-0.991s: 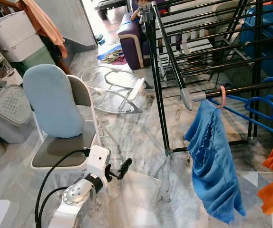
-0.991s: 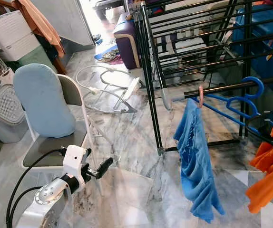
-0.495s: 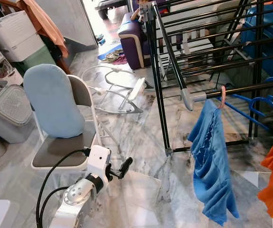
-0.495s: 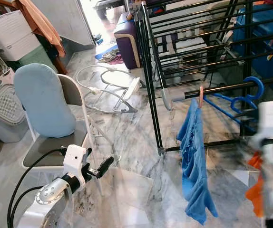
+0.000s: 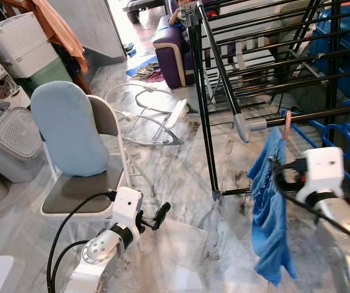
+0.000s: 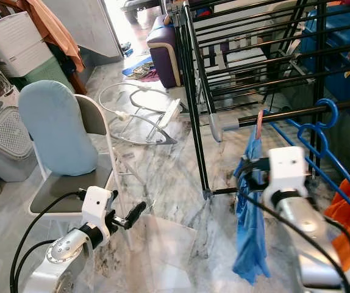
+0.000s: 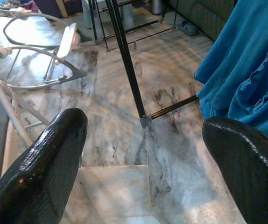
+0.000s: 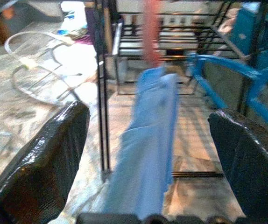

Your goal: Hang hanger

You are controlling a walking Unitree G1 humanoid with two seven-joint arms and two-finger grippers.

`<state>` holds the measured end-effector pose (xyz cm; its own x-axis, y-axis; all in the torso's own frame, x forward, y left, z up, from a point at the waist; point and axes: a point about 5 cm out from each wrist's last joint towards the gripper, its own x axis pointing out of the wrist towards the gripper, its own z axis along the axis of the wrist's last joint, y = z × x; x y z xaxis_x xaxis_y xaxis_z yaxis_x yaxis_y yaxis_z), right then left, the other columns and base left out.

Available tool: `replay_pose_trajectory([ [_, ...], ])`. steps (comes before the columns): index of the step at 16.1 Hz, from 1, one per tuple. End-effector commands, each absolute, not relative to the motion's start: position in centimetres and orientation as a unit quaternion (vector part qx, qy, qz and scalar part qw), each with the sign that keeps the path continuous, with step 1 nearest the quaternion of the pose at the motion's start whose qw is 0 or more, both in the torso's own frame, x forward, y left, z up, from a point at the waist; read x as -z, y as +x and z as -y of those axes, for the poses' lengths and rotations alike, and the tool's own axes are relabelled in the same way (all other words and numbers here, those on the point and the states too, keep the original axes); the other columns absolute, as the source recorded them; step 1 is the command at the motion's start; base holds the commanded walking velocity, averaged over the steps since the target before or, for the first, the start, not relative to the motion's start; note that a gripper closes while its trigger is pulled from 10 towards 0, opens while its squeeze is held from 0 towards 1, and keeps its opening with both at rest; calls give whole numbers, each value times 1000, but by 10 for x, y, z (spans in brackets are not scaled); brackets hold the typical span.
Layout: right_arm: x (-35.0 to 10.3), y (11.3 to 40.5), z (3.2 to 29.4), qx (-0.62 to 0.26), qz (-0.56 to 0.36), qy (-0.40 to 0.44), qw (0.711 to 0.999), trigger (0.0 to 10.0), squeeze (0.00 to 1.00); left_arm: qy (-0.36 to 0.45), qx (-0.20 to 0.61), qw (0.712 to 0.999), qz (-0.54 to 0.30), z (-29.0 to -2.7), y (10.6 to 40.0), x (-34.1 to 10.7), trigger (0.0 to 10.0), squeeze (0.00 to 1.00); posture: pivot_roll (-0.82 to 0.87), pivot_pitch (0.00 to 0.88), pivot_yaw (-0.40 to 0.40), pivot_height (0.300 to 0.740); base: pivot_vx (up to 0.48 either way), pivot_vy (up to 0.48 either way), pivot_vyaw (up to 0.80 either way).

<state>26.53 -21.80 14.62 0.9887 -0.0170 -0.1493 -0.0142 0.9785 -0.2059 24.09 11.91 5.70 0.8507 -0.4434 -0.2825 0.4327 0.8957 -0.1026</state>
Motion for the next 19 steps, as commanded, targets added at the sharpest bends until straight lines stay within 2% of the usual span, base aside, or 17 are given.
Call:
replay_pose_trajectory([
  [1, -145, 263, 205, -22, -82, -101, 991, 10000, 0, -6, 214, 964, -159, -127, 240, -54, 10000, 0, -197, 0, 177, 740, 0, 0, 0],
  [2, -140, 262, 206, -15, -99, -108, 989, 10000, 0, -6, 213, 964, -159, -127, 240, -54, 10000, 0, -197, 0, 177, 740, 0, 0, 0],
  [3, -129, 260, 211, 7, -134, -109, 985, 9294, 0, -6, 215, 963, -161, -127, 240, -54, 10000, 0, -199, 0, 176, 740, 0, 0, 0],
  [4, -122, 259, 213, 12, -157, -108, 982, 0, 0, -7, 215, 963, -162, -126, 239, -54, 10000, 0, -197, 0, 174, 740, 0, 0, 0],
  [10, -106, 253, 220, 40, -224, -100, 969, 0, 0, -10, 216, 962, -167, -126, 238, -52, 10000, 0, -196, 0, 169, 740, 0, 0, 0],
  [19, -101, 249, 217, 21, -235, -93, 967, 0, 0, -10, 219, 961, -171, -125, 237, -52, 10000, 0, -197, 0, 171, 740, 0, 0, 0],
])
